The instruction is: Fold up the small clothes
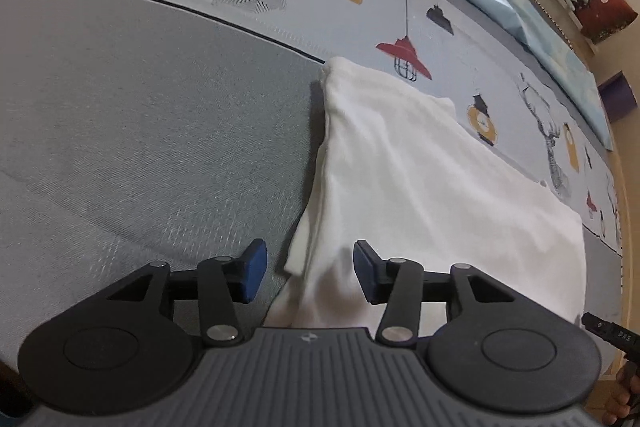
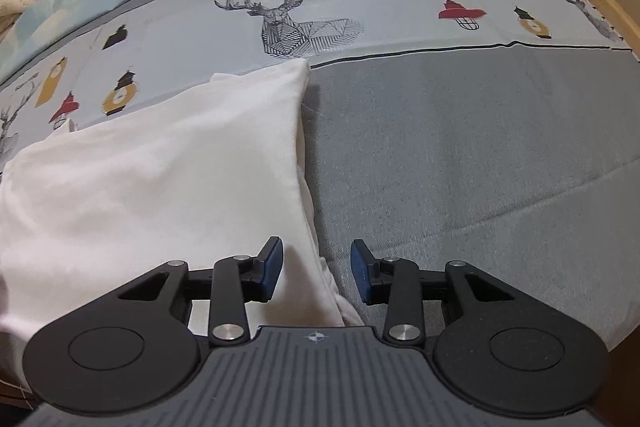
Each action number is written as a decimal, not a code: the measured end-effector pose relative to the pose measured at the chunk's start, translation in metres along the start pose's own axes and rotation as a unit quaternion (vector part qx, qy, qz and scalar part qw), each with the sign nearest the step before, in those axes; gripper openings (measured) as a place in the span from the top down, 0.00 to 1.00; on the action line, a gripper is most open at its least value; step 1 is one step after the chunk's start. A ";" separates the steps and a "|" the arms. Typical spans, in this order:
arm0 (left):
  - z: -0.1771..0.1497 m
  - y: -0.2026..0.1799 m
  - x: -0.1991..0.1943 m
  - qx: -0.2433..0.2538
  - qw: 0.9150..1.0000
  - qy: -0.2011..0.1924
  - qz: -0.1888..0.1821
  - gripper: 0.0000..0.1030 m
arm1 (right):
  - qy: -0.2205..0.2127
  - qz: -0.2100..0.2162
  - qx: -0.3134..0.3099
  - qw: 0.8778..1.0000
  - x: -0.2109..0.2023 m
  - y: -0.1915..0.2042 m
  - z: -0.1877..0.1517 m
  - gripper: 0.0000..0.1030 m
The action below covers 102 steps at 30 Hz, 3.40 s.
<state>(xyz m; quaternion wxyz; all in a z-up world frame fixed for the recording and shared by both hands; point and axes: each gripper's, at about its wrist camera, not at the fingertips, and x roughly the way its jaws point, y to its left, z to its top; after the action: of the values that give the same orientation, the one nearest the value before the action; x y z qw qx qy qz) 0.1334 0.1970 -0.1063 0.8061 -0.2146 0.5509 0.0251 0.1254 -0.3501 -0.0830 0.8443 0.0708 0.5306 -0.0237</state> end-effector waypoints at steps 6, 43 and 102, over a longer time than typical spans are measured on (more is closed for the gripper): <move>0.014 -0.006 0.028 0.012 0.999 0.025 -0.019 0.50 | -0.017 -0.008 0.008 1.000 -0.004 -0.002 0.008 0.62; -0.019 -0.120 -0.051 0.104 0.990 -0.060 -0.075 0.88 | -0.145 -0.006 -0.031 0.989 -0.074 0.012 -0.006 0.63; -0.053 -0.137 0.010 0.262 0.962 0.069 -0.044 0.72 | -0.089 0.137 0.023 0.986 -0.025 0.033 0.001 0.70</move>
<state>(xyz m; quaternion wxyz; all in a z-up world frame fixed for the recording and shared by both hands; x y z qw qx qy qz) 0.1288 0.0508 -0.0871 0.7944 -0.0214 0.5826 -0.1705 0.1189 -0.3182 -0.0569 0.8816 0.1597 0.4379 0.0736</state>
